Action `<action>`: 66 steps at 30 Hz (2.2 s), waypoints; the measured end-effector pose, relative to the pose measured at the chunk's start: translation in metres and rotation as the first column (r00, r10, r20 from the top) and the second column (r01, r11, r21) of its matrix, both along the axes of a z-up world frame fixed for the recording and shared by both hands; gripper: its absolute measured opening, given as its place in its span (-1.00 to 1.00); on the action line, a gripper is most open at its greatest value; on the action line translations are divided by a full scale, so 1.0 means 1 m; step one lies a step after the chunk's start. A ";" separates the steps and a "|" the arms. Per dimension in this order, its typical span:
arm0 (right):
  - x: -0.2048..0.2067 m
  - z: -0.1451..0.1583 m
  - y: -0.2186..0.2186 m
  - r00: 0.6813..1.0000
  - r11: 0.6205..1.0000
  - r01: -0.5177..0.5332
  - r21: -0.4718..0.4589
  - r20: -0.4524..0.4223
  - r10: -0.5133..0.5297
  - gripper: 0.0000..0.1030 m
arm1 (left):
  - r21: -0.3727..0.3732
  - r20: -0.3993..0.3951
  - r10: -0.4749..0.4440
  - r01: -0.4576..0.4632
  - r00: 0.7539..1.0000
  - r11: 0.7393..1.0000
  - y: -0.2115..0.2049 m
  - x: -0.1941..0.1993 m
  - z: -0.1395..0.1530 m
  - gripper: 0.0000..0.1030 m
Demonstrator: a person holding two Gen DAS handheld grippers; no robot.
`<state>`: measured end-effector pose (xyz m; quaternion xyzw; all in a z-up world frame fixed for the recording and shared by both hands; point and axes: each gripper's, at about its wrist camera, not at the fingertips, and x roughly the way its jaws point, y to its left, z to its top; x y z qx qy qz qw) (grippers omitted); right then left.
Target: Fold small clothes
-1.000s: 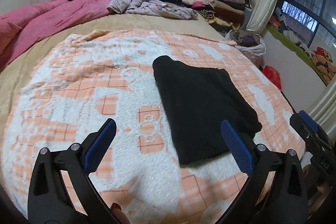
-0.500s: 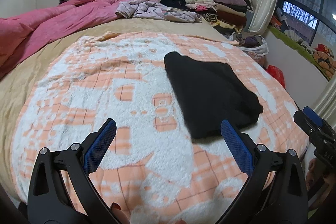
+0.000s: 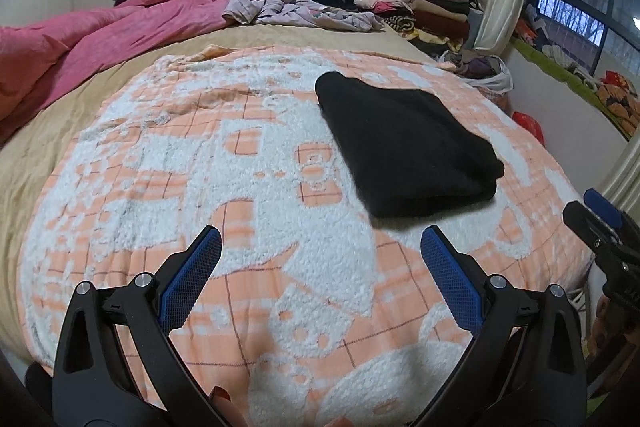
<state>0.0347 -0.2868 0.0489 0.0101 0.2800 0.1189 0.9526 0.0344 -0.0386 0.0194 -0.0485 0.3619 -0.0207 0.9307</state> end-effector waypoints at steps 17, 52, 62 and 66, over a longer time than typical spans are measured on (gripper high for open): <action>0.007 -0.055 0.003 0.988 0.998 0.022 -0.054 -0.151 -0.030 0.91 | 0.009 -0.068 0.025 -0.025 0.997 1.000 0.000 0.000 -0.034 0.81; 0.008 -0.057 -0.001 0.988 0.999 0.022 -0.039 -0.151 -0.028 0.91 | 0.018 -0.079 0.032 -0.031 0.996 0.999 0.000 0.002 -0.038 0.81; 0.008 -0.057 -0.002 0.988 0.999 0.022 -0.037 -0.150 -0.028 0.91 | 0.023 -0.080 0.037 -0.035 0.996 0.999 0.001 0.002 -0.037 0.81; 0.008 -0.057 -0.002 0.988 0.999 0.024 -0.039 -0.150 -0.030 0.91 | 0.023 -0.080 0.037 -0.035 0.996 0.999 0.001 0.002 -0.036 0.81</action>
